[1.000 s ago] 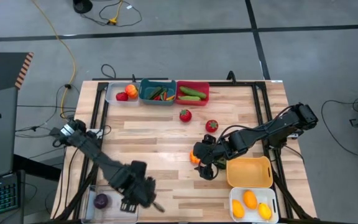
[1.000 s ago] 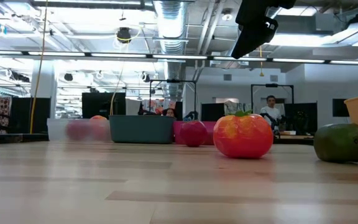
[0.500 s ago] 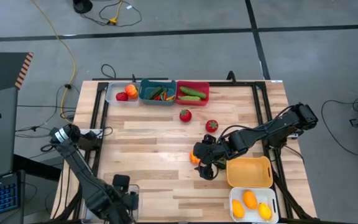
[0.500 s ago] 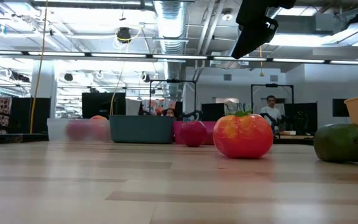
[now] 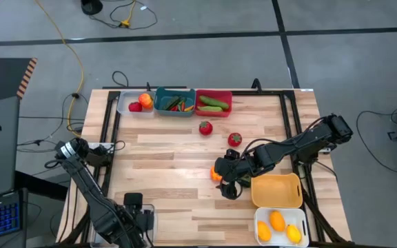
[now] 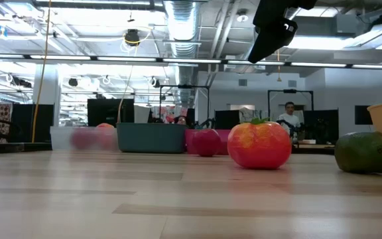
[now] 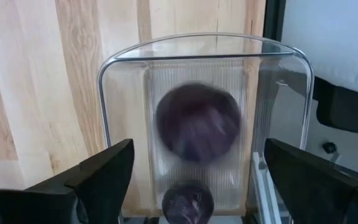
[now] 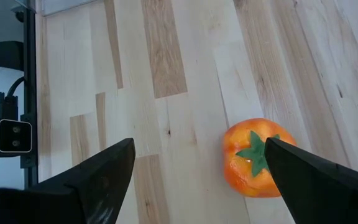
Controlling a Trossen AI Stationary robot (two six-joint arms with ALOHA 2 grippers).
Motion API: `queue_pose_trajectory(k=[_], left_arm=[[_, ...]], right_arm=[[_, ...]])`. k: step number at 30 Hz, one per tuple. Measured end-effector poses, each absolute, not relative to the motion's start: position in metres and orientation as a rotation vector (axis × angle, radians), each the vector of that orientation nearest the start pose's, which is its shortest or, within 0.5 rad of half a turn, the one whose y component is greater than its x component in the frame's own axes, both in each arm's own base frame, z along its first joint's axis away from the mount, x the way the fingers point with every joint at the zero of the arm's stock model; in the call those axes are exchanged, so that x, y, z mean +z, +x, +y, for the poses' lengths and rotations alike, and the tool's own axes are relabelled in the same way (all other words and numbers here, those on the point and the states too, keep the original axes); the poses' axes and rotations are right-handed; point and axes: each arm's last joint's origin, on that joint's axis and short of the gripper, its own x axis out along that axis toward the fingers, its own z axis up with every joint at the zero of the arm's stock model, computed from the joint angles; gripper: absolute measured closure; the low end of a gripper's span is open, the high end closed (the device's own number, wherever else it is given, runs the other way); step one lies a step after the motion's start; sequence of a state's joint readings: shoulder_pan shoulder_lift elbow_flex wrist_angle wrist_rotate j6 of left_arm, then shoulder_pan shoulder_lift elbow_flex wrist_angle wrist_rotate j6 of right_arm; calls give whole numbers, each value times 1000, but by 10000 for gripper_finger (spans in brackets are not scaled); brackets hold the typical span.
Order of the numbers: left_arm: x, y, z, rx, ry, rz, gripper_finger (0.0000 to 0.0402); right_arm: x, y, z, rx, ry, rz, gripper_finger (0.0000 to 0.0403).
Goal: Sort produce into baskets
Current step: Put the plum into the bottom transparent bin, then put the orange tomato into the top transparent bin
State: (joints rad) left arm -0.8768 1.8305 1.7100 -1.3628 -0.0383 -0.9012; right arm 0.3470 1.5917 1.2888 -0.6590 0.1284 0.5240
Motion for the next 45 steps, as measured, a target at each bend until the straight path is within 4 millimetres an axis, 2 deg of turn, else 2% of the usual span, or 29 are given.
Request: queue_pose_trajectory(k=[7,11,14,21,26,31,39,45], left_arm=[[292,224,-265,-41,-24,1485,26],[293,228,-261,-104,95,1451,25],[299,232,-247,-99,207,1407,24],[335,255,-177,-118,363,1296,24],[360,279,-114,-182,420,1168,24],[377,295,-44,-199,364,1062,24],[384,299,48,-198,259,954,24],[378,302,91,-222,197,884,24]], right_arm=[[273,314,110,-47,257,958,18],[273,314,110,-47,257,958,18],[273,314,109,-48,257,957,18],[272,315,106,-59,262,959,18],[271,316,97,-90,267,977,18],[270,318,85,-129,278,991,18],[270,322,63,-123,186,991,18],[270,325,48,-167,207,989,18]])
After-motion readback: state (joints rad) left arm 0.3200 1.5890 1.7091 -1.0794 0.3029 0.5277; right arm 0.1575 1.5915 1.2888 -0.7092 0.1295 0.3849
